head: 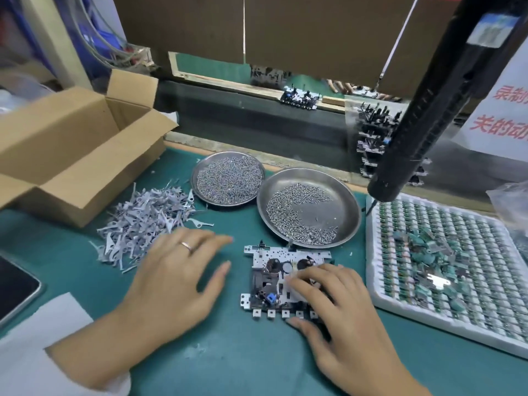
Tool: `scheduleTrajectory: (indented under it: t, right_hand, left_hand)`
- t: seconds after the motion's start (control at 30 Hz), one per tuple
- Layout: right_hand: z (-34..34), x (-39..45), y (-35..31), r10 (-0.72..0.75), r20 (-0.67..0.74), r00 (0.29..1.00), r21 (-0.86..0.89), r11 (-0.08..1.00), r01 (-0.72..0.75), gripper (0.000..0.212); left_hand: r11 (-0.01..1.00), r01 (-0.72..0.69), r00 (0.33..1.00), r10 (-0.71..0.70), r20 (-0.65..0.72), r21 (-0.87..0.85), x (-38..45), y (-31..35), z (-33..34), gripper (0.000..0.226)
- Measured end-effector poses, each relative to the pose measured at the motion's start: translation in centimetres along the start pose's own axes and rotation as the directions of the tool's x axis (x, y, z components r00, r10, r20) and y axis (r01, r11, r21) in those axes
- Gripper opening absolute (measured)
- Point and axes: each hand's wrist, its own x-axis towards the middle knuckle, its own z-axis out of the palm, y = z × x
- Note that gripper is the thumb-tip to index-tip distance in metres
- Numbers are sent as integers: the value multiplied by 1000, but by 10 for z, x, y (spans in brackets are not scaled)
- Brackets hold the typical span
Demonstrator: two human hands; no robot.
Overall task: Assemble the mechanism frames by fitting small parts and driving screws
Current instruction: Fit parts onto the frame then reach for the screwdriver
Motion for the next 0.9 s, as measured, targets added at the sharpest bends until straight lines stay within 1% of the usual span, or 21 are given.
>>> scheduleTrajectory:
  t: [0.07, 0.13, 0.2, 0.23, 0.27, 0.33, 0.37, 0.4, 0.43, 0.5, 0.57, 0.63, 0.67, 0.73, 0.8, 0.87, 0.9]
  right_hand:
    - [0, 0, -1, 57, 1, 998, 44, 997, -57, 42]
    - [-1, 0, -2, 89, -2, 996, 104, 991, -88, 44]
    - [-2, 0, -5, 107, -4, 994, 166, 981, -105, 45]
    - [-3, 0, -5, 114, -11, 993, 184, 977, -110, 44]
    - [-4, 0, -5, 121, -23, 992, 194, 974, -115, 43]
    - [-4, 0, -6, 142, -62, 988, 220, 967, -125, 40]
    - [-4, 0, -6, 156, -91, 984, 241, 962, -130, 37]
    - [-4, 0, -6, 174, -125, 977, 266, 954, -136, 34]
    - [-4, 0, -6, 197, -162, 967, 298, 944, -142, 31]
    - [-4, 0, -8, 242, -220, 945, 379, 914, -146, 27]
    - [-3, 3, -11, 239, -225, 944, 430, 894, -124, 27]
    - [-2, 6, -13, 217, -207, 954, 453, 886, -103, 27]
    - [-1, 8, -14, 223, -205, 953, 463, 880, -107, 25]
    - [-1, 12, -12, 242, -220, 945, 471, 875, -114, 19]
    - [-2, 15, -8, 266, -235, 935, 473, 871, -129, 12]
    - [-2, 17, -4, 309, -232, 923, 490, 856, -164, 11]
    - [-2, 17, -2, 333, -226, 915, 508, 842, -181, 12]
  left_hand:
    - [983, 95, 995, -100, 22, 158, 0, -13, -5, 44]
    - [955, 148, 984, -168, 56, 257, -3, -21, -12, 42]
    - [933, 184, 974, -216, 72, 309, -6, -24, -13, 28]
    - [933, 193, 970, -228, 85, 304, -7, -25, -11, 22]
    - [939, 201, 966, -237, 102, 280, -6, -24, -9, 27]
    - [959, 176, 972, -206, 118, 223, -6, -22, -5, 44]
    - [969, 145, 981, -167, 99, 201, -5, -20, -6, 44]
    - [979, 113, 989, -127, 76, 170, -3, -16, -8, 39]
    - [989, 71, 996, -76, 36, 131, -2, -11, -11, 33]
    - [998, -42, 997, 45, -60, 52, 3, 6, -14, 30]
    - [984, -177, 976, 178, -126, 23, 7, 28, -11, 28]
    - [962, -271, 948, 273, -166, 32, 12, 49, -3, 27]
    - [957, -287, 940, 289, -184, 37, 15, 56, 2, 24]
    - [961, -273, 935, 273, -227, 31, 22, 63, 10, 19]
    - [969, -248, 939, 238, -249, -6, 26, 64, 16, 24]
    - [968, -220, 956, 189, -224, -122, 26, 63, 22, 22]
    - [955, -191, 970, 148, -191, -226, 26, 62, 24, 19]
